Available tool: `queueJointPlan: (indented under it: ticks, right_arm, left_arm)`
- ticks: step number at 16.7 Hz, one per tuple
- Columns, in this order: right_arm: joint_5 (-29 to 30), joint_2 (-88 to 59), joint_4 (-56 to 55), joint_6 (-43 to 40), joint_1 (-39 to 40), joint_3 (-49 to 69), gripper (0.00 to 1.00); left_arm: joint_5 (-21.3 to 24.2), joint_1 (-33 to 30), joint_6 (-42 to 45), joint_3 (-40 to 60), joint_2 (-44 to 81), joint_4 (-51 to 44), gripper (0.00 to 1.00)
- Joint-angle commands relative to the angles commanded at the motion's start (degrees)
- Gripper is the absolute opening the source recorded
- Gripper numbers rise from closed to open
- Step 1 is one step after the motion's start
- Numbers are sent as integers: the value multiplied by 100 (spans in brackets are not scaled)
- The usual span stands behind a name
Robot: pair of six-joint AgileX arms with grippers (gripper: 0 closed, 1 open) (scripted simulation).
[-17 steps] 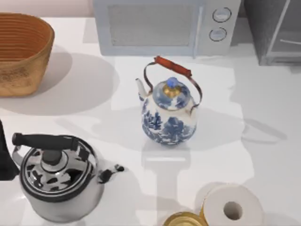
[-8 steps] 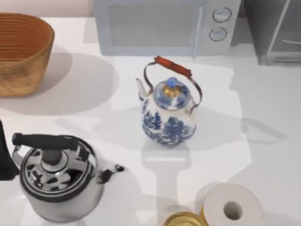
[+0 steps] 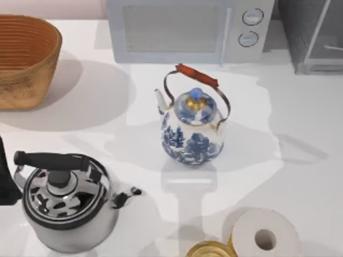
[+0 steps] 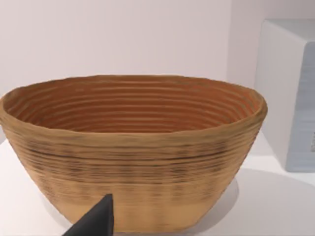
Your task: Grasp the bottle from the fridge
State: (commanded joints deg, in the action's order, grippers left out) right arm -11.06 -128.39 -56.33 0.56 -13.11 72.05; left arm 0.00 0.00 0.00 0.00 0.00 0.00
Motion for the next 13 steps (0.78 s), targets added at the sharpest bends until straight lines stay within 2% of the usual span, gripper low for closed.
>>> queueJointPlan:
  ticks: [1, 13]
  right_arm:
    - [0, 0, 0, 0, 0, 0, 100]
    - [0, 0, 0, 0, 0, 0, 10]
  left_arm:
    - [0, 0, 0, 0, 0, 0, 100]
    - [0, 0, 0, 0, 0, 0, 100]
